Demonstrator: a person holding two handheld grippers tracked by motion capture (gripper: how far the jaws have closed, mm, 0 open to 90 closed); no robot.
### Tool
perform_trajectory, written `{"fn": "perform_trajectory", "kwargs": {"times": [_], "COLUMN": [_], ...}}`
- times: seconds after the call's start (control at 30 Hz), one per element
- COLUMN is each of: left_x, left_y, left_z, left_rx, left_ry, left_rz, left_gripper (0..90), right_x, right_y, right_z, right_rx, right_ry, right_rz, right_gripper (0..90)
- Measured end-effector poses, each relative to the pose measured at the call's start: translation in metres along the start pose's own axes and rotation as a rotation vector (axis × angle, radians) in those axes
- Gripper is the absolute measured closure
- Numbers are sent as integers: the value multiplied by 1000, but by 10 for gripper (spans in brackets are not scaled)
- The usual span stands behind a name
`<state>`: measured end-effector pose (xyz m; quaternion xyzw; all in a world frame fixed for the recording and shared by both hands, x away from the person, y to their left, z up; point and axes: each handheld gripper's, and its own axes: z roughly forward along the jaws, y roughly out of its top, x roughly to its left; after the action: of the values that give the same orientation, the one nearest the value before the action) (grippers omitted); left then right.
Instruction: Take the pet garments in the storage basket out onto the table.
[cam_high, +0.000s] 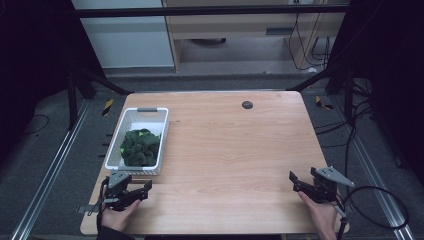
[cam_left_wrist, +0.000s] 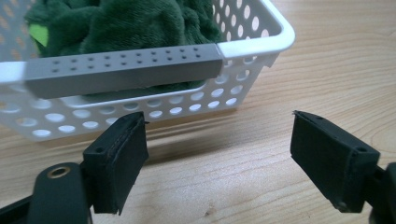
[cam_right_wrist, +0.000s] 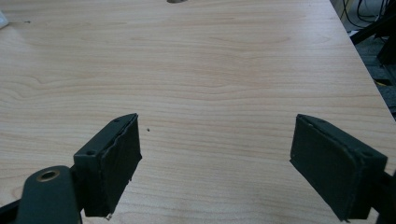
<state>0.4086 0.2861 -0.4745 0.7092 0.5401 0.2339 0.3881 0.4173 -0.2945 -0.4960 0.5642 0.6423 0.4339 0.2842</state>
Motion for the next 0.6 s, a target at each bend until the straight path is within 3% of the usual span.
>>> {"fn": "perform_trajectory", "kwargs": {"times": [0.33,0.6], "left_x": [5,7], "left_y": [9,14], "left_z": [-19,-26], "left_rx": [-61,-82], "left_ry": [7,11], "left_rz": [-44,-60], "left_gripper": [181,187], "right_x": [3,5], "right_y": [-1,-1], "right_z": [-1,0], "right_rx": [0,10], "right_ry": [12,19], "right_rz": [-11,-23], "right_gripper": [156,152]}}
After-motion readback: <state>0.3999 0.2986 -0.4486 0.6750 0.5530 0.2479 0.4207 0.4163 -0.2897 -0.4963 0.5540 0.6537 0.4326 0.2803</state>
